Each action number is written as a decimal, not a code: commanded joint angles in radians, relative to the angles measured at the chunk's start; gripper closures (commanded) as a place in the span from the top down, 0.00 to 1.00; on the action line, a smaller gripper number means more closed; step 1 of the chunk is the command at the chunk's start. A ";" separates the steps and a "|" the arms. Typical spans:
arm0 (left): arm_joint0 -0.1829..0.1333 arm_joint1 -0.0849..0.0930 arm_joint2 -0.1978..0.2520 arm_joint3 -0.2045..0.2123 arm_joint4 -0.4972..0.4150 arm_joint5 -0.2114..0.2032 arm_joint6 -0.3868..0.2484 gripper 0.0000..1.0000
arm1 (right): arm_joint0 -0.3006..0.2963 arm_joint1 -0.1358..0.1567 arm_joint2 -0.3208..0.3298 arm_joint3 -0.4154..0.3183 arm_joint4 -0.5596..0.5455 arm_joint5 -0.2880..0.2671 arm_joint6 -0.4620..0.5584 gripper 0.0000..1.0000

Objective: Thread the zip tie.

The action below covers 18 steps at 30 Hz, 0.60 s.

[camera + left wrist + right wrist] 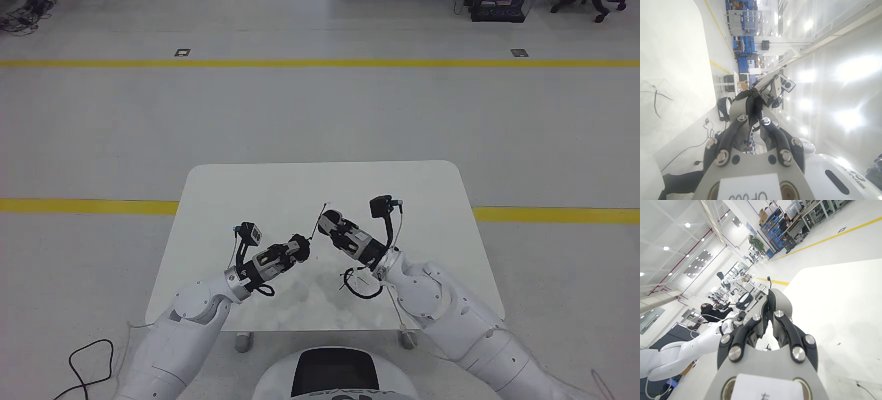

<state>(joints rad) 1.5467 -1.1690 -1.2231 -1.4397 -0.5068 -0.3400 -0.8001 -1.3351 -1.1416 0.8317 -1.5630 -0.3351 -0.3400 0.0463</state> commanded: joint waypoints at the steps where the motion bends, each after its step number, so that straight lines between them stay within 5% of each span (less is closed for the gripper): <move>1: 0.000 0.000 0.000 0.000 0.000 0.000 0.000 0.00 | 0.001 -0.001 -0.001 0.002 -0.001 0.000 0.000 0.00; 18: 0.000 0.000 0.000 0.000 0.000 0.000 0.000 0.00 | -0.028 0.009 0.045 -0.028 0.009 0.000 -0.026 0.00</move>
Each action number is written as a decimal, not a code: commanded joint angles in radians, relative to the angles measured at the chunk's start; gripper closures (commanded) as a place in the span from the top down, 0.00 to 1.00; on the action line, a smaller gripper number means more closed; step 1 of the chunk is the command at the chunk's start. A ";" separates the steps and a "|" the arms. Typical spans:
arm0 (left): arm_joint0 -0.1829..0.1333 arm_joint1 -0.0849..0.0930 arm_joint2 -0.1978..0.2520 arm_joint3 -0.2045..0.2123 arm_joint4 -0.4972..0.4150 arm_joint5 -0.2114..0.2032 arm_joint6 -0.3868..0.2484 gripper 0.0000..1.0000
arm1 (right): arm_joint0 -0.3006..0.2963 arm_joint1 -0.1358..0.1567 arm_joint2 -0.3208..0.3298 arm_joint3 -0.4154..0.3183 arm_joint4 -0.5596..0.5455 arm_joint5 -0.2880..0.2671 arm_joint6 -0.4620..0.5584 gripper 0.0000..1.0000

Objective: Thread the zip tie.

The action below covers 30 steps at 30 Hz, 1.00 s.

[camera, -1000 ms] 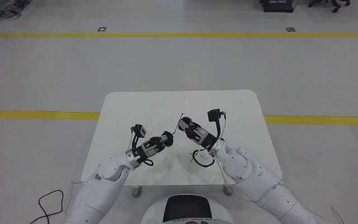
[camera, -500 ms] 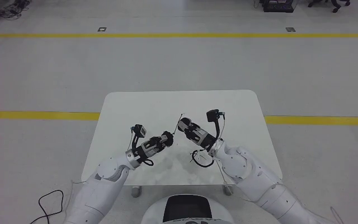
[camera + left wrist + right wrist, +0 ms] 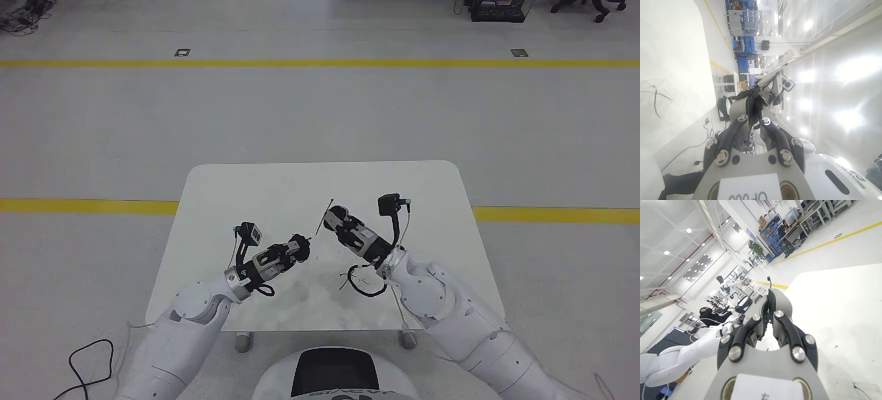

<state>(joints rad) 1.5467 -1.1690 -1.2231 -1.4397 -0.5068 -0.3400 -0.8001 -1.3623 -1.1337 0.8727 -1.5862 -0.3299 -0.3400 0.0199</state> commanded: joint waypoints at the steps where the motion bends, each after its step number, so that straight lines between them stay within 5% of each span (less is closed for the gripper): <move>1: 0.000 0.000 0.000 0.000 0.000 0.000 0.000 0.00 | -0.001 0.001 0.004 -0.005 0.004 0.000 0.000 0.00; 26: 0.000 0.000 0.000 0.000 0.000 0.000 0.000 0.00 | -0.001 0.001 0.004 -0.005 0.004 0.000 0.000 0.00; 30: 0.007 0.004 -0.015 -0.041 0.090 0.000 0.008 0.00 | -0.001 0.001 0.004 -0.005 0.004 0.000 0.000 0.00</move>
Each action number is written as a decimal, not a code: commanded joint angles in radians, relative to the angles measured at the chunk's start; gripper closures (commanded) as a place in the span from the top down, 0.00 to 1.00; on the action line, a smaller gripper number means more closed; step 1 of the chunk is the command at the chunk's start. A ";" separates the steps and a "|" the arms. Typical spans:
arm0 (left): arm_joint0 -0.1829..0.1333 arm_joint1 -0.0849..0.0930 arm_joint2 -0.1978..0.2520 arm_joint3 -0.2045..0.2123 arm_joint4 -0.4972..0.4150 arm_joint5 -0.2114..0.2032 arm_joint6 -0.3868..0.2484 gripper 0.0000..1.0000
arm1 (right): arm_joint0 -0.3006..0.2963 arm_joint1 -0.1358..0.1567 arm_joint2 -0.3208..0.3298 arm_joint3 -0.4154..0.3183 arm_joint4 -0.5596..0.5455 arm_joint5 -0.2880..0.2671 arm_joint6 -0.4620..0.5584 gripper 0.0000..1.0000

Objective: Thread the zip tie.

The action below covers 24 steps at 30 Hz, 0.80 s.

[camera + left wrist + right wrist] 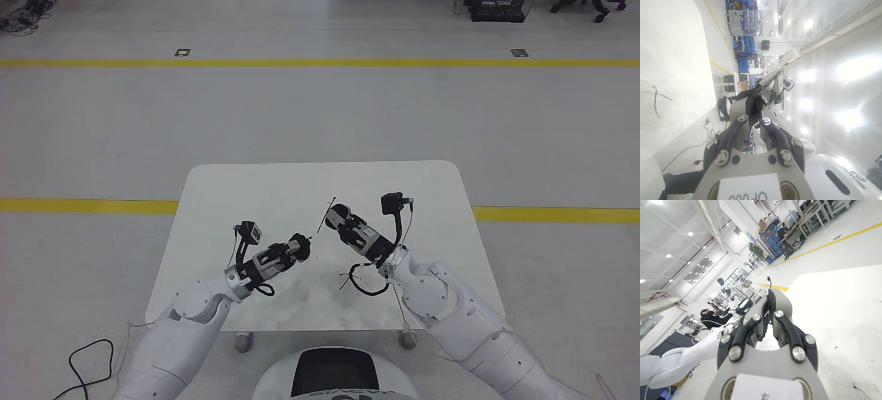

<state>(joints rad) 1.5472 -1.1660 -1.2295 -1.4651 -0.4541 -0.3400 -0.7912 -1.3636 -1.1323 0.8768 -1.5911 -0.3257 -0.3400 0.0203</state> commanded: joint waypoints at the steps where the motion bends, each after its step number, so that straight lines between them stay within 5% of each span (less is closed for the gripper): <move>1: 0.015 0.004 -0.027 -0.047 0.097 0.000 -0.005 0.00 | 0.000 0.000 0.000 0.000 0.000 0.000 0.000 0.00; 4: 0.066 0.007 -0.075 -0.128 0.207 0.000 0.012 0.00 | 0.000 0.000 0.000 0.000 0.000 0.000 0.000 0.00; 9: 0.132 0.003 -0.112 -0.196 0.329 0.000 0.051 0.00 | 0.000 0.000 0.000 0.000 0.000 0.000 0.000 0.00; 15: 0.159 -0.006 -0.117 -0.204 0.379 0.000 0.088 0.00 | 0.000 0.000 0.000 0.000 0.000 0.000 0.000 0.00; 24: 0.156 -0.022 -0.109 -0.186 0.365 0.000 0.134 0.00 | -0.036 0.004 0.001 -0.050 -0.028 0.000 -0.029 0.00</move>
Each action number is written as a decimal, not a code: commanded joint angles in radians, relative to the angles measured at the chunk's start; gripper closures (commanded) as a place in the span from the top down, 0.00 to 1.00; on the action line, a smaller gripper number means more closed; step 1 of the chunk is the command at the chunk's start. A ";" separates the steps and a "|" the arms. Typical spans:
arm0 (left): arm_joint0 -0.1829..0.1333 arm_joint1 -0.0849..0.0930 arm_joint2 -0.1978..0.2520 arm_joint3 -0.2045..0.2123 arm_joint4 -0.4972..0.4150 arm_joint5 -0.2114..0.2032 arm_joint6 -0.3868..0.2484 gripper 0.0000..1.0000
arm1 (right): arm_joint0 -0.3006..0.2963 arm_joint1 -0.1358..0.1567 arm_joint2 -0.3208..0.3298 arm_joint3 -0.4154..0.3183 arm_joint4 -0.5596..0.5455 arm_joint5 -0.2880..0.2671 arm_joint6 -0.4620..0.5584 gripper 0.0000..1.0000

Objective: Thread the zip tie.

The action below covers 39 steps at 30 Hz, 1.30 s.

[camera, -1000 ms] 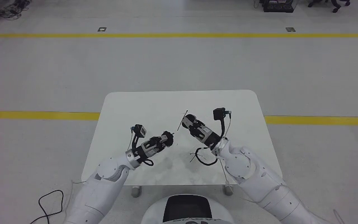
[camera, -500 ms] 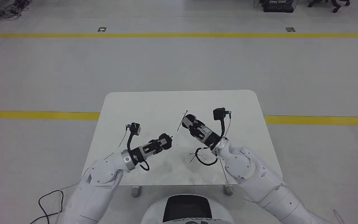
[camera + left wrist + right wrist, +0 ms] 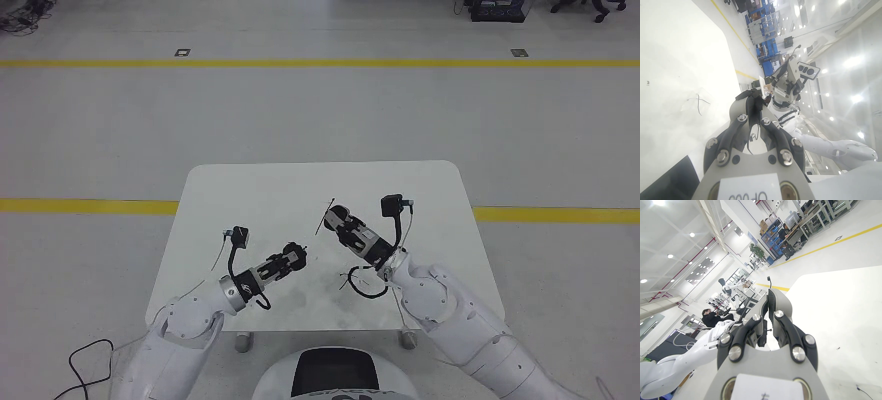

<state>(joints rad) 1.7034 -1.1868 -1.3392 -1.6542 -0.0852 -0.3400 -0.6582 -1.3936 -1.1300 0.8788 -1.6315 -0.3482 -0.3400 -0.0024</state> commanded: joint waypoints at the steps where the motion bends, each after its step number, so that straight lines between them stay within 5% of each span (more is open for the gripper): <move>1: 0.001 -0.004 0.000 0.006 -0.014 0.000 -0.001 0.00 | -0.015 0.004 -0.002 -0.018 -0.014 0.000 -0.014 0.00; 12: 0.009 -0.023 -0.027 0.011 -0.033 0.000 -0.032 0.00 | -0.031 0.021 -0.028 -0.022 -0.059 0.000 -0.051 0.00; 22: 0.006 -0.023 -0.020 0.012 -0.035 0.012 -0.020 0.00 | -0.029 0.017 -0.028 -0.025 -0.068 0.000 -0.044 0.00; 39: 0.000 -0.007 -0.009 0.016 -0.164 0.058 -0.057 0.00 | -0.002 0.004 -0.062 0.008 -0.094 0.000 -0.065 0.00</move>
<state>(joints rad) 1.7033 -1.1947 -1.3490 -1.6388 -0.2474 -0.2807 -0.7155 -1.3976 -1.1254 0.8183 -1.6252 -0.4423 -0.3400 -0.0667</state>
